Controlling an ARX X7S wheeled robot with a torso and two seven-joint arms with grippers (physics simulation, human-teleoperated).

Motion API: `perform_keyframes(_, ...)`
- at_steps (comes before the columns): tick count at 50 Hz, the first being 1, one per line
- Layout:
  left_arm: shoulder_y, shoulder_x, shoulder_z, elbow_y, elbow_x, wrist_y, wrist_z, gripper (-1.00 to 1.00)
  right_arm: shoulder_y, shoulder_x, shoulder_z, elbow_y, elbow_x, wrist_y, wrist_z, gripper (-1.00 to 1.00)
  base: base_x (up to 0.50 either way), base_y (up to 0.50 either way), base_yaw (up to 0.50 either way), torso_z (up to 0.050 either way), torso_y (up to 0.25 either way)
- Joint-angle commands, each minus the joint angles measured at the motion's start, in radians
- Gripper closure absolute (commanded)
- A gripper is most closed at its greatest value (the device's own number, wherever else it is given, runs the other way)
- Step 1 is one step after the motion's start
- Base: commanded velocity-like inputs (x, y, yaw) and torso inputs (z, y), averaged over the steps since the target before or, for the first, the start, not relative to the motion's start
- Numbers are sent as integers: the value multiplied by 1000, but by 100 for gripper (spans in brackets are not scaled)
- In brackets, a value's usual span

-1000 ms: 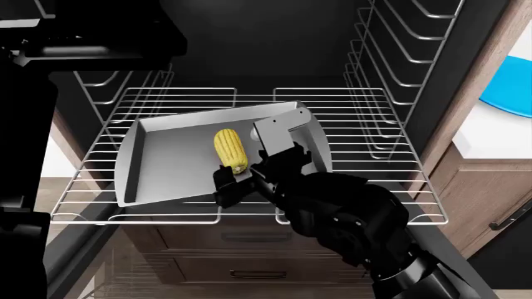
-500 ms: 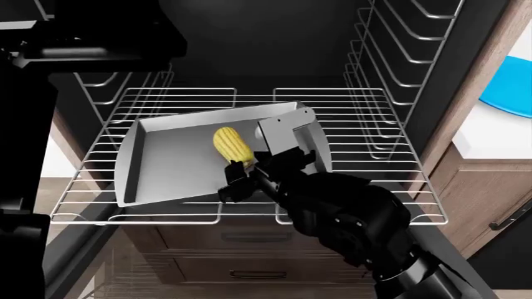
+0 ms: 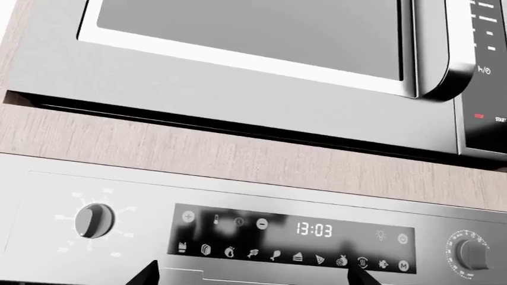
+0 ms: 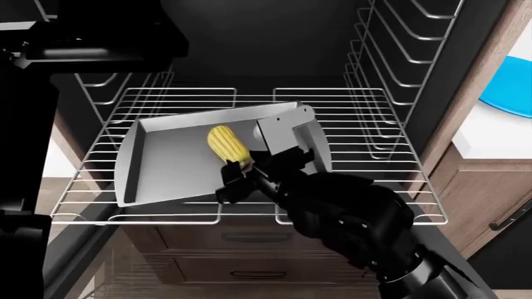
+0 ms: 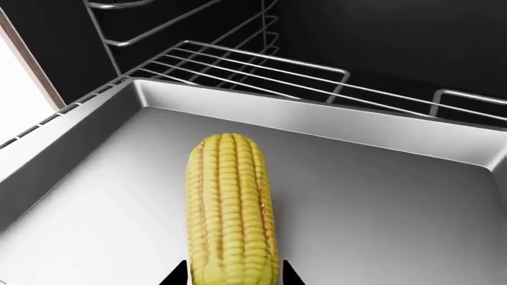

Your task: Pick the corn from the oven and place it on the plate on the counter.

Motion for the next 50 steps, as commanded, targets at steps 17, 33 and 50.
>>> perform_keyframes(17,-46,-11,25,-3,-41,13,-40,-100,47,52,42,-153,53,55,67,100,0,0,0,0,0)
perform_keyframes(33,-42,-14,28,-8,-23,17,-22,-100,117,70,104,-225,128,101,120,100,0,0,0,0,0)
perform_keyframes(50,-40,-22,35,-5,-19,22,-23,-100,181,101,180,-349,238,165,213,100,0,0,0,0,0)
